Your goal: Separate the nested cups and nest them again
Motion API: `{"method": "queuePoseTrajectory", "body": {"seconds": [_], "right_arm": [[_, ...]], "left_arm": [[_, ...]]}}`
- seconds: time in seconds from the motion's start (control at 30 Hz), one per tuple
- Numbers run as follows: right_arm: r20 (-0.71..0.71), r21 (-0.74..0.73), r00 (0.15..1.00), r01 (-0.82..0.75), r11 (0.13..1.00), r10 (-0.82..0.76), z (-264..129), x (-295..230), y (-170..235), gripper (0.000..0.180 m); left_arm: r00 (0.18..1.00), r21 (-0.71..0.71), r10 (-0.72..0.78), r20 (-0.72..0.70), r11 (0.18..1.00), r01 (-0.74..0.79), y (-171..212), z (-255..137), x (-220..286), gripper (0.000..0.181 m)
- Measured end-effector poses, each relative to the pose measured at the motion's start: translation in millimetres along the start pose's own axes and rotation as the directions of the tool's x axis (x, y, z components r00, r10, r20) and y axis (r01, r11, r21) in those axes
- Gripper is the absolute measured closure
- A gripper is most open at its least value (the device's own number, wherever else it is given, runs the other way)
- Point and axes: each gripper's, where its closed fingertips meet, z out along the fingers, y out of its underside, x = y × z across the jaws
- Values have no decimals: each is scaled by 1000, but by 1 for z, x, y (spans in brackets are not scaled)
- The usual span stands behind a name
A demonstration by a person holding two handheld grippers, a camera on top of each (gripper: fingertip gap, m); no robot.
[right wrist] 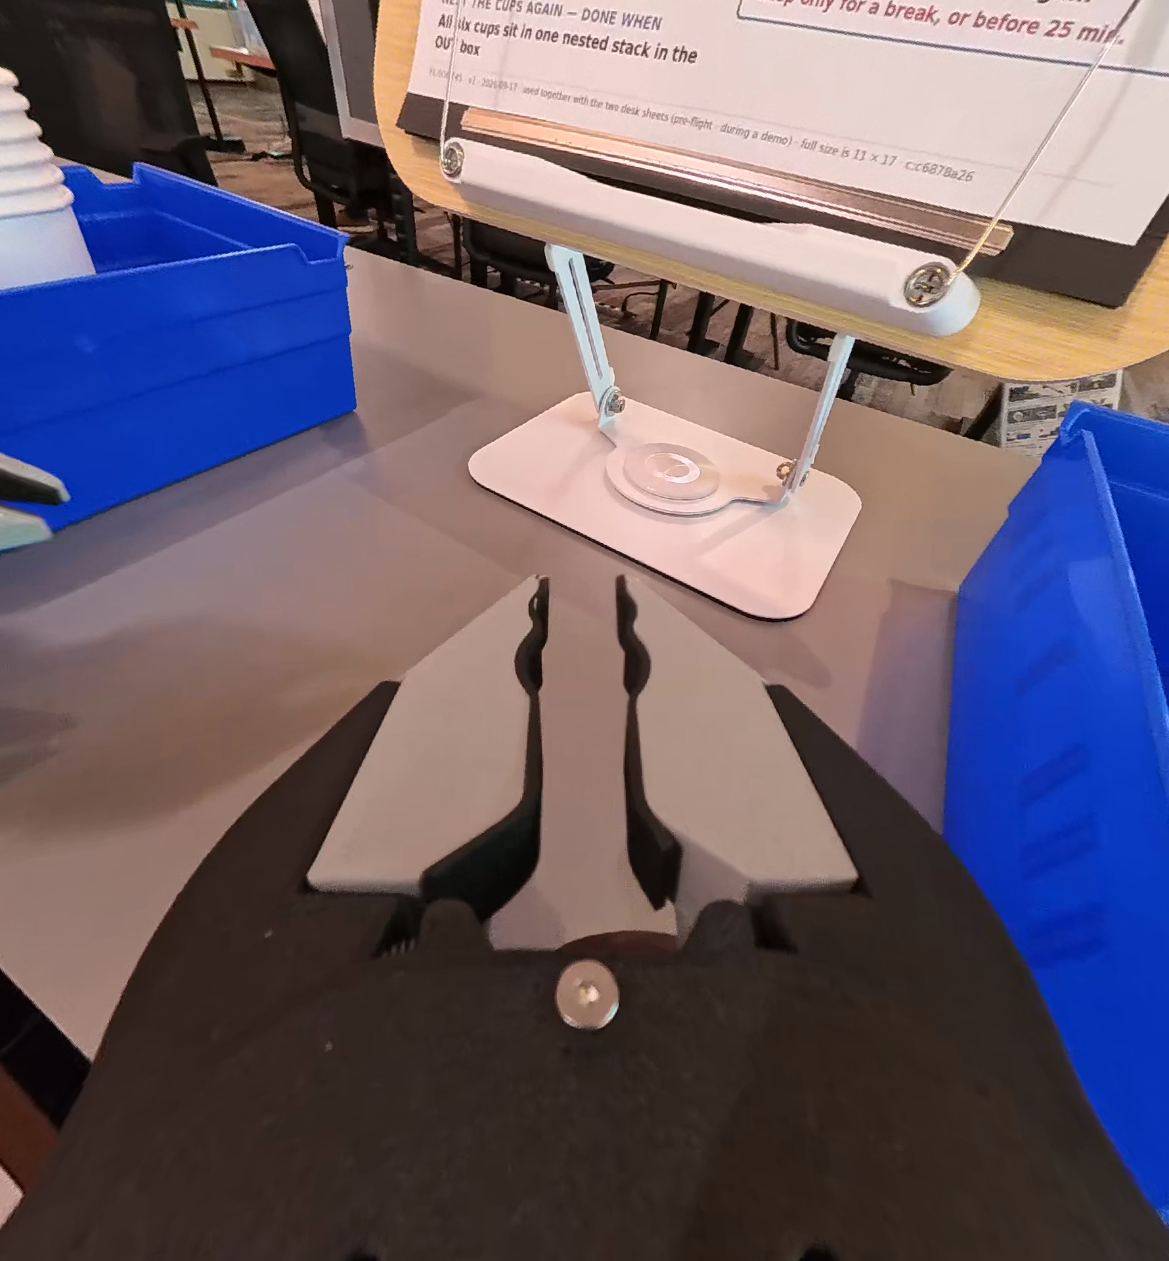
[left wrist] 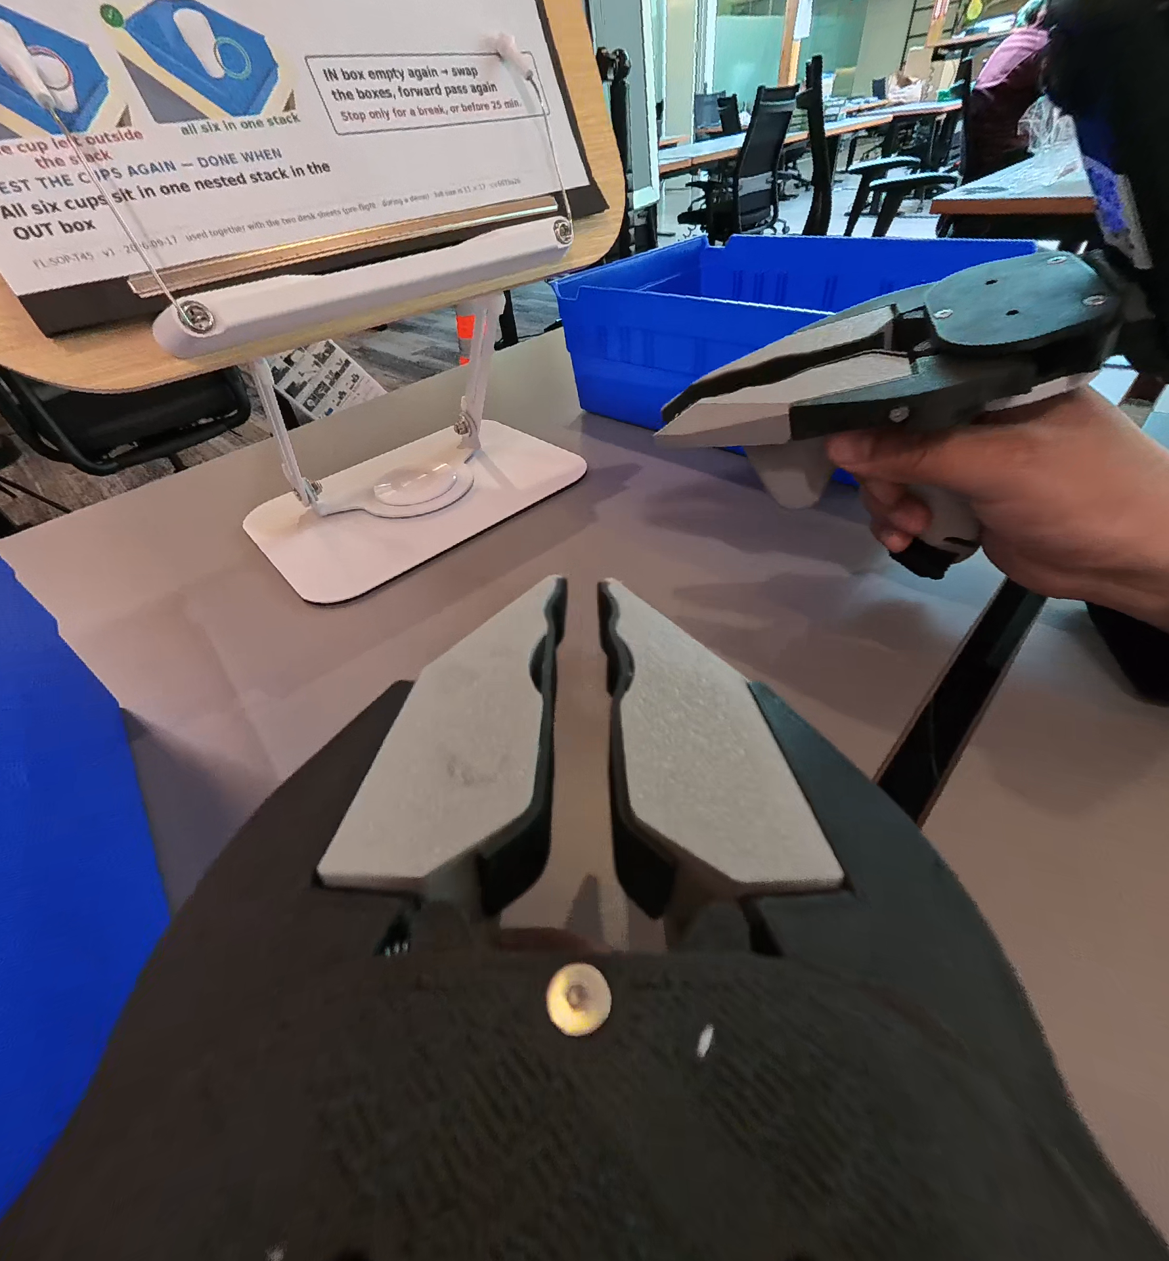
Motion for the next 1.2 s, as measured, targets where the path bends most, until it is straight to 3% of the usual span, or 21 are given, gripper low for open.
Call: {"method": "queuePoseTrajectory", "body": {"seconds": [0.07,0.13,0.27,0.47,1.2], "right_arm": [[-4,2,1000,-10,1000,10,0,2,0,160],[41,-8,999,3,1000,-3,-1,-5,2,180],[39,-9,999,20,1000,-19,0,-7,2,180],[18,-4,1000,4,1000,-4,0,-3,1,166],[19,1,1000,-1,1000,1,0,-3,1,158]], "left_arm": [[1000,-4,2,4,1000,-2,1,0,0,169],[1000,-4,4,6,1000,-4,1,0,0,169],[1000,-1,11,5,1000,-11,0,0,0,181],[1000,-13,5,13,1000,-5,2,0,-2,177],[1000,-20,2,10,1000,-1,4,0,-1,171]]}}
